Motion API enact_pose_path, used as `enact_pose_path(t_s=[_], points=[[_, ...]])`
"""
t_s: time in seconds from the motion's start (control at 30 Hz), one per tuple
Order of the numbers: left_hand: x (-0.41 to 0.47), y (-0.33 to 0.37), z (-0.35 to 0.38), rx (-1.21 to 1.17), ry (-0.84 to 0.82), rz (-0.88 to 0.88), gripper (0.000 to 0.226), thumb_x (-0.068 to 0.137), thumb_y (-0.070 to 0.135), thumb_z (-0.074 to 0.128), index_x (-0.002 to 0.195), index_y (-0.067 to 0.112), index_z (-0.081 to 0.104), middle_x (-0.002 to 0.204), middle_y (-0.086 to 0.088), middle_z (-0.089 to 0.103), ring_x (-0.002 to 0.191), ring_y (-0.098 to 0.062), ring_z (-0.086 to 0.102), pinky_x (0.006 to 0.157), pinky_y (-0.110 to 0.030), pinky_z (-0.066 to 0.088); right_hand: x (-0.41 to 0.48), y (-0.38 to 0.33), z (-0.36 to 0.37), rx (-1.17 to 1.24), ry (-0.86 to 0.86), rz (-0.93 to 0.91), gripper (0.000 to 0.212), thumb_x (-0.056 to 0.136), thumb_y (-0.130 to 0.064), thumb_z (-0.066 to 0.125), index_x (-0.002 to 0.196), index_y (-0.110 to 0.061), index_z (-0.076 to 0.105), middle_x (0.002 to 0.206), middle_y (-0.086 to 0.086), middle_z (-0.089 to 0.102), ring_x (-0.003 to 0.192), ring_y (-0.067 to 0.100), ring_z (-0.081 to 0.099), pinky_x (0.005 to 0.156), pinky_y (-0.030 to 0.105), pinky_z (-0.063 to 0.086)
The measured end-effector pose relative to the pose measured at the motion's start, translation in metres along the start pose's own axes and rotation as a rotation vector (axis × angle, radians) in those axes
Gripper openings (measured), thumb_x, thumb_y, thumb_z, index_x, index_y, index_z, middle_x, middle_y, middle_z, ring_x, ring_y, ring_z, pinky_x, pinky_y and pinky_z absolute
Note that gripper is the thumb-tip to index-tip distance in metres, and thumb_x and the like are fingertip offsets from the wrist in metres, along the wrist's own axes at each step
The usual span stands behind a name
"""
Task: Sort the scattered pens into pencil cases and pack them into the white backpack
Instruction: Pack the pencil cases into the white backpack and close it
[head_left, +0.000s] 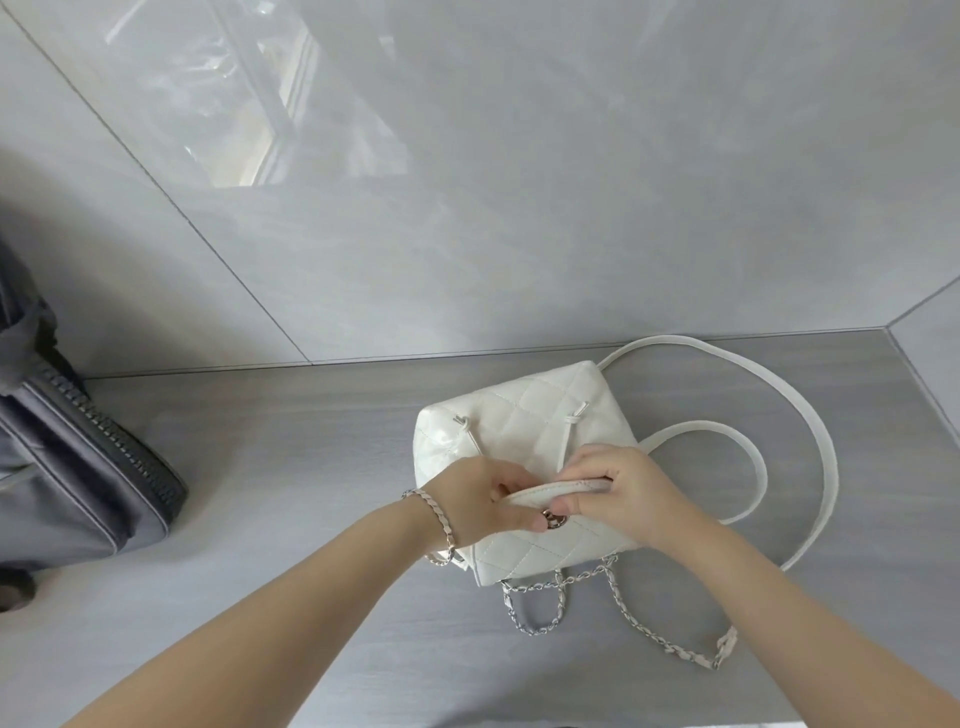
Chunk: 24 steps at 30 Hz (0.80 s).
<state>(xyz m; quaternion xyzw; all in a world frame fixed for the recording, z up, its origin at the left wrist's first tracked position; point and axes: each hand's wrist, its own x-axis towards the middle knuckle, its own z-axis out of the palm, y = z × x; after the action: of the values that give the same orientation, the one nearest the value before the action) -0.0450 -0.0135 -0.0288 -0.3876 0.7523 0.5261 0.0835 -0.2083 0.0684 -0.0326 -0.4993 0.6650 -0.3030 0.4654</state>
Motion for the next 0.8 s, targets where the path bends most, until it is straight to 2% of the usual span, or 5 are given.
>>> enact_pose_path(t_s=[0.23, 0.37, 0.5, 0.7, 0.8], points=[[0.003, -0.003, 0.008, -0.1, 0.038, 0.01, 0.026, 0.073, 0.023, 0.075, 0.098, 0.026, 0.069, 0.079, 0.017, 0.065, 0.081, -0.005, 0.062, 0.083, -0.019, 0.049, -0.015, 0.006, -0.001, 0.004, -0.027, -0.031, 0.033, 0.081, -0.015, 0.068, 0.075, -0.047, 0.067, 0.085, 0.002, 0.066, 0.085, 0.008, 0.059, 0.078, 0.019, 0.042], [0.001, -0.006, 0.01, -0.036, 0.068, 0.044, 0.022, 0.08, 0.016, 0.066, 0.101, 0.02, 0.067, 0.084, 0.007, 0.064, 0.086, -0.012, 0.06, 0.084, -0.025, 0.047, -0.009, 0.004, 0.007, -0.092, -0.015, -0.039, 0.017, 0.082, -0.016, 0.067, 0.092, -0.028, 0.073, 0.079, -0.007, 0.061, 0.082, 0.002, 0.055, 0.074, 0.014, 0.04], [0.005, -0.004, 0.012, 0.037, 0.112, 0.048, 0.022, 0.086, 0.015, 0.059, 0.108, 0.014, 0.061, 0.098, -0.003, 0.066, 0.092, -0.015, 0.056, 0.085, -0.024, 0.043, -0.005, 0.01, 0.02, -0.038, 0.229, -0.042, 0.021, 0.075, -0.01, 0.074, 0.094, -0.018, 0.074, 0.079, -0.013, 0.048, 0.08, -0.01, 0.049, 0.074, 0.002, 0.034], [0.02, 0.005, 0.01, -0.02, 0.229, -0.106, 0.021, 0.086, 0.017, 0.059, 0.103, 0.017, 0.046, 0.111, -0.007, 0.064, 0.093, -0.02, 0.056, 0.078, -0.027, 0.042, 0.009, 0.021, 0.029, -0.018, 0.446, -0.078, 0.02, 0.068, -0.011, 0.08, 0.085, -0.02, 0.076, 0.078, -0.012, 0.045, 0.082, 0.01, 0.051, 0.078, 0.011, 0.036], [0.03, 0.006, 0.002, 0.003, 0.199, -0.18, 0.034, 0.082, 0.019, 0.065, 0.101, 0.016, 0.037, 0.113, -0.015, 0.061, 0.089, -0.022, 0.052, 0.076, -0.028, 0.04, 0.011, 0.022, 0.032, -0.239, 0.579, -0.222, 0.01, 0.072, -0.032, 0.07, 0.078, -0.025, 0.074, 0.081, -0.012, 0.044, 0.085, 0.014, 0.046, 0.081, 0.014, 0.033]])
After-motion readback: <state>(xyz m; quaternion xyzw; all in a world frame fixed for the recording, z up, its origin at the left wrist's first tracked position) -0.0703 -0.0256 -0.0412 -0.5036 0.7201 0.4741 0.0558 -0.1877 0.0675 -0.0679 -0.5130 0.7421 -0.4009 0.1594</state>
